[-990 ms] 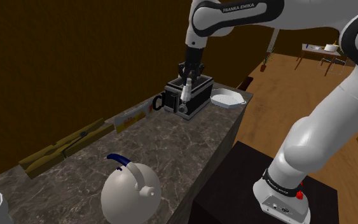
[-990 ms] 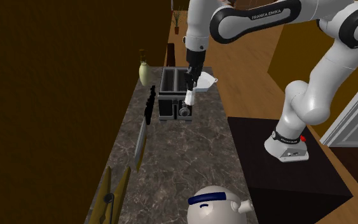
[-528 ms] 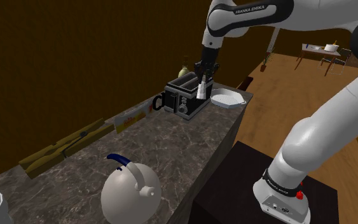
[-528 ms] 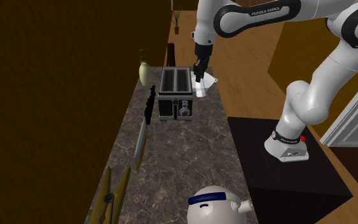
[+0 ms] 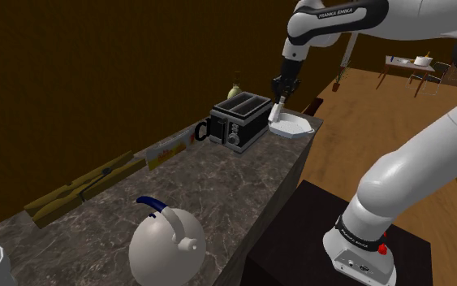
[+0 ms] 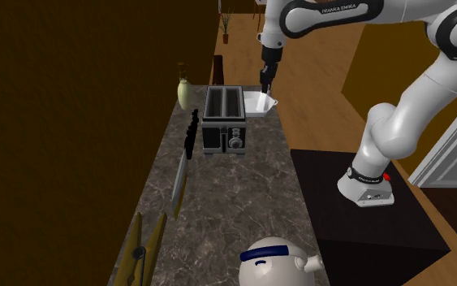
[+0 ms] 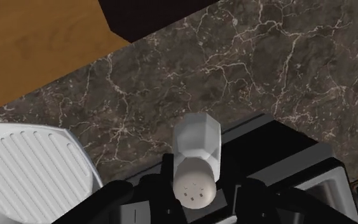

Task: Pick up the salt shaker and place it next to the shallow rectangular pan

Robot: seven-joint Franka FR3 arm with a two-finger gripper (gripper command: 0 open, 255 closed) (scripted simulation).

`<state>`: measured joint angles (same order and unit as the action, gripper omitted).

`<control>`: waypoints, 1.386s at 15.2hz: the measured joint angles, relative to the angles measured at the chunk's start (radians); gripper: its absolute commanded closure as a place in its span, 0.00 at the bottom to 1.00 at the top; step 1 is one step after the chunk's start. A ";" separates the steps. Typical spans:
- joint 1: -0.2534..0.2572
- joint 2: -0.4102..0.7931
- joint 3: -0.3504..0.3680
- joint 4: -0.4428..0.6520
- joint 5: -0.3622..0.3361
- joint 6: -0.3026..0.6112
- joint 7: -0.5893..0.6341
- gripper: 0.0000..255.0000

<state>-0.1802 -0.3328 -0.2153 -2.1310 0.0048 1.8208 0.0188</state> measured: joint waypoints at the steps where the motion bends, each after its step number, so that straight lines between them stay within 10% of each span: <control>1: -0.012 0.001 -0.021 -0.002 -0.006 0.002 -0.030 1.00; 10: -0.089 0.055 -0.173 0.066 -0.034 -0.018 -0.251 1.00; 21: -0.098 0.081 -0.197 -0.046 -0.031 0.117 -0.284 1.00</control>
<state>-0.2777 -0.2514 -0.4120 -2.1768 -0.0262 1.9379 -0.2651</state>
